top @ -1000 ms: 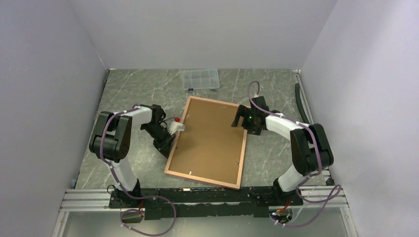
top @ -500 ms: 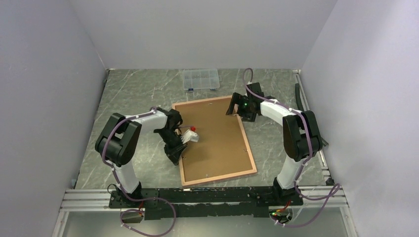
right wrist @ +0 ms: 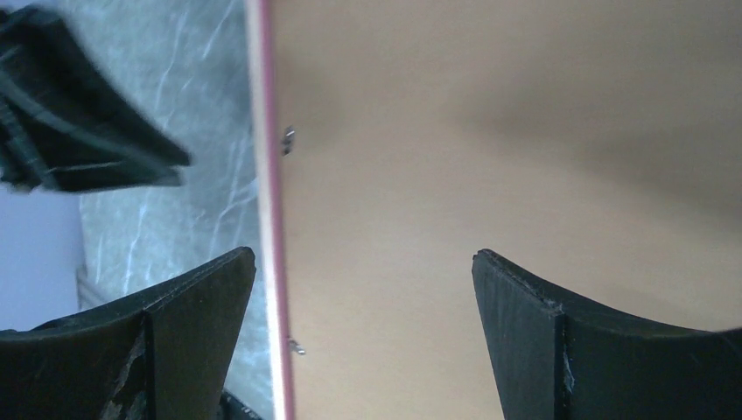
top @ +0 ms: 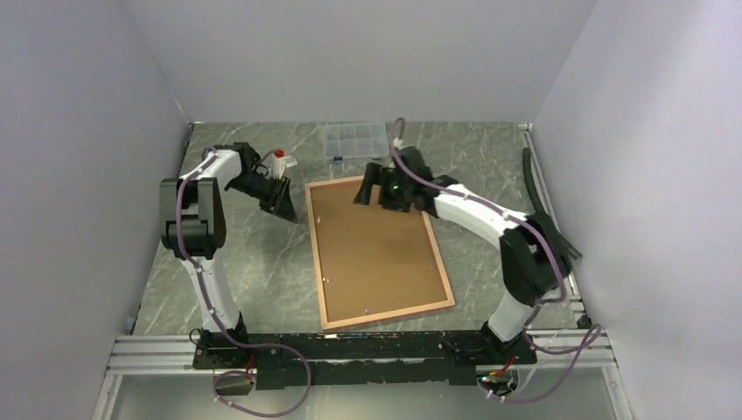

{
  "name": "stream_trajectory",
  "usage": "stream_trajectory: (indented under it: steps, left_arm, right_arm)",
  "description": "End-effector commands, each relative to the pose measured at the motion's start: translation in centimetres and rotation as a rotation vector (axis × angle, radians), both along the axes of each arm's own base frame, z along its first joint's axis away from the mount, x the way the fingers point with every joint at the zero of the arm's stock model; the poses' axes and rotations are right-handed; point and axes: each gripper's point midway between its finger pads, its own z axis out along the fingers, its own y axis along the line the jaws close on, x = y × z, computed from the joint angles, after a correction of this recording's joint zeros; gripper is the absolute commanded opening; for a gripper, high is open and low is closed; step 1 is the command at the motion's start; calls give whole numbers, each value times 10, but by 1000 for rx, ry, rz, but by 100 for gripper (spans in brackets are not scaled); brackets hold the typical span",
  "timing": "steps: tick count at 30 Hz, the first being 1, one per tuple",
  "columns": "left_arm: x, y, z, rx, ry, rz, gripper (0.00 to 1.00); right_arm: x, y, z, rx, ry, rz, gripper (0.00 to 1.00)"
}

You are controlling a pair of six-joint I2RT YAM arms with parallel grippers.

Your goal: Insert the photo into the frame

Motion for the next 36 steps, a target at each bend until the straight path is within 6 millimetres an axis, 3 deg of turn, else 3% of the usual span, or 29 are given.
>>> stream_trajectory:
  steps: [1,7,12,26,36]
  left_arm:
    - [-6,-22,-19,-88,178,68,30]
    - [-6,-31,-31,-155,242,110,28]
    - [-5,-34,-38,-174,267,121,26]
    - [-6,-35,-54,-178,294,130,24]
    - [-7,-34,-54,-168,284,131,23]
  right_arm:
    - [-3,62,-3,93,10,69,98]
    - [-11,121,-23,154,53,158,96]
    - [-11,150,-36,194,86,184,94]
    - [1,182,-63,267,156,202,89]
    - [-1,186,-68,298,184,207,87]
